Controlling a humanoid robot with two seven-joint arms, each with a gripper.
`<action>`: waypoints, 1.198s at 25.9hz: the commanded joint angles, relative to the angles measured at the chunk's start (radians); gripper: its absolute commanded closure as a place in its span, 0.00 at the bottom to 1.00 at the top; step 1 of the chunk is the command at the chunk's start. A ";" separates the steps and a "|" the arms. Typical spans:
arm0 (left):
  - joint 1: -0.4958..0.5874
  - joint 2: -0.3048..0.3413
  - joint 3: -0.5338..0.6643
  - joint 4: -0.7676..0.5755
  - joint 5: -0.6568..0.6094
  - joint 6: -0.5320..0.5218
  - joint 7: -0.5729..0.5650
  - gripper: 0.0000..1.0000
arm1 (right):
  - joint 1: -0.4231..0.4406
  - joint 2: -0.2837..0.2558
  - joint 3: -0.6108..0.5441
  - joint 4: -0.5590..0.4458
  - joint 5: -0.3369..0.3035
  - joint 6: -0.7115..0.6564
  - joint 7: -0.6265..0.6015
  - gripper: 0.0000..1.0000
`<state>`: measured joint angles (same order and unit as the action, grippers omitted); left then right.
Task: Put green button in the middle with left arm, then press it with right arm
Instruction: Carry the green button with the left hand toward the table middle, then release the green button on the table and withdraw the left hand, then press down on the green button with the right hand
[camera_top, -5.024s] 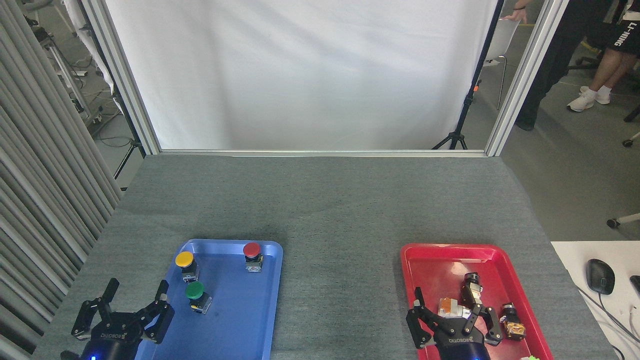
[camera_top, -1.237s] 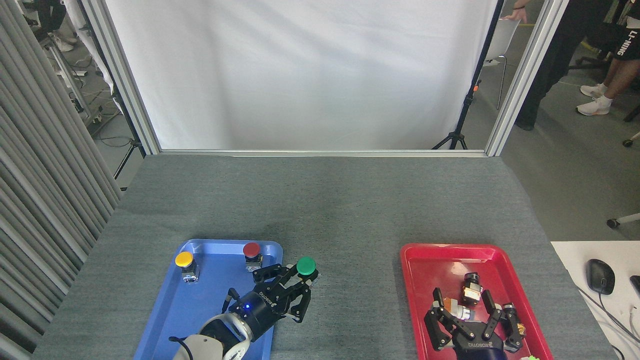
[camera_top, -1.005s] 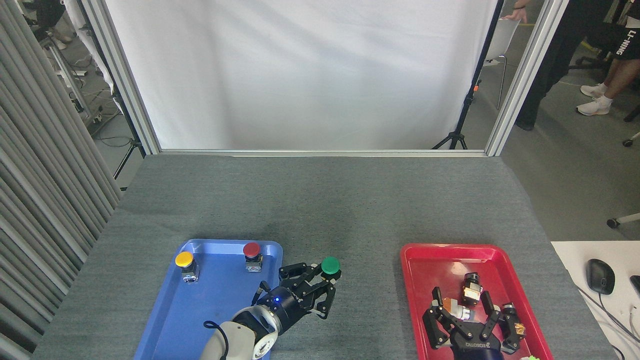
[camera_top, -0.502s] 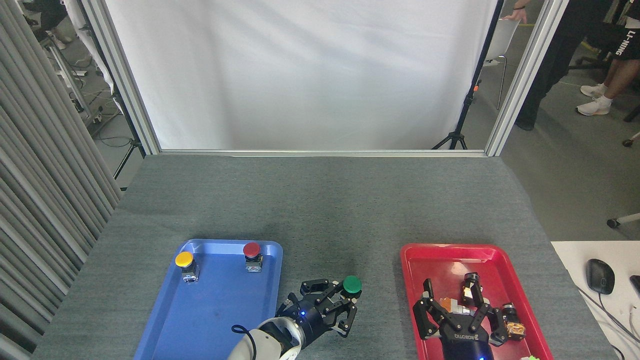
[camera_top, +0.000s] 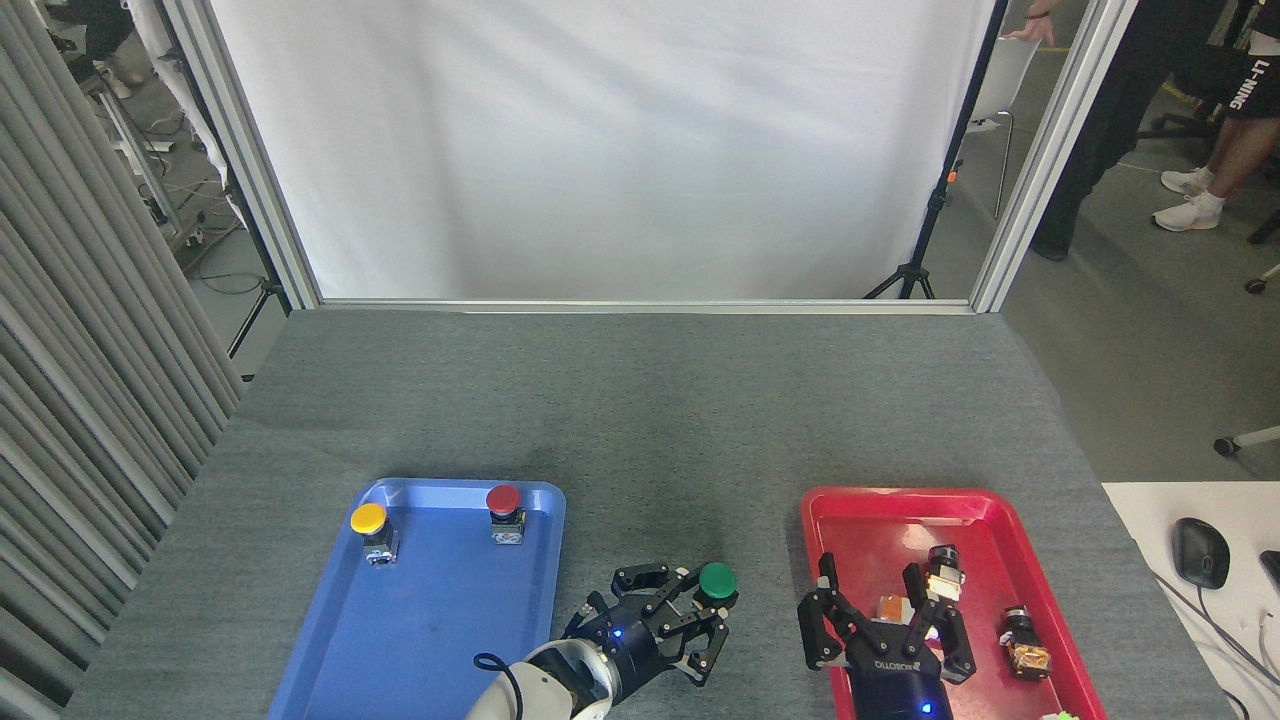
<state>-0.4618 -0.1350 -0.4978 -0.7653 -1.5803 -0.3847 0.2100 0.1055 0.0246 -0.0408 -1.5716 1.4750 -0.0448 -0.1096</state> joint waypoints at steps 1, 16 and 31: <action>0.005 0.000 0.004 -0.003 0.016 -0.002 0.003 0.00 | -0.010 0.008 0.012 0.002 0.010 0.000 0.001 0.17; 0.431 0.212 0.162 -0.664 0.059 0.170 -0.047 0.00 | -0.041 0.037 0.110 0.064 0.105 -0.012 0.007 0.97; 0.600 0.250 0.628 -0.804 0.220 0.171 -0.037 0.00 | -0.138 0.063 0.193 0.320 0.143 0.048 0.036 1.00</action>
<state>0.1150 0.1142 0.0360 -1.5412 -1.3641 -0.2128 0.1738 -0.0146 0.0838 0.1441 -1.3161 1.6174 -0.0203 -0.0754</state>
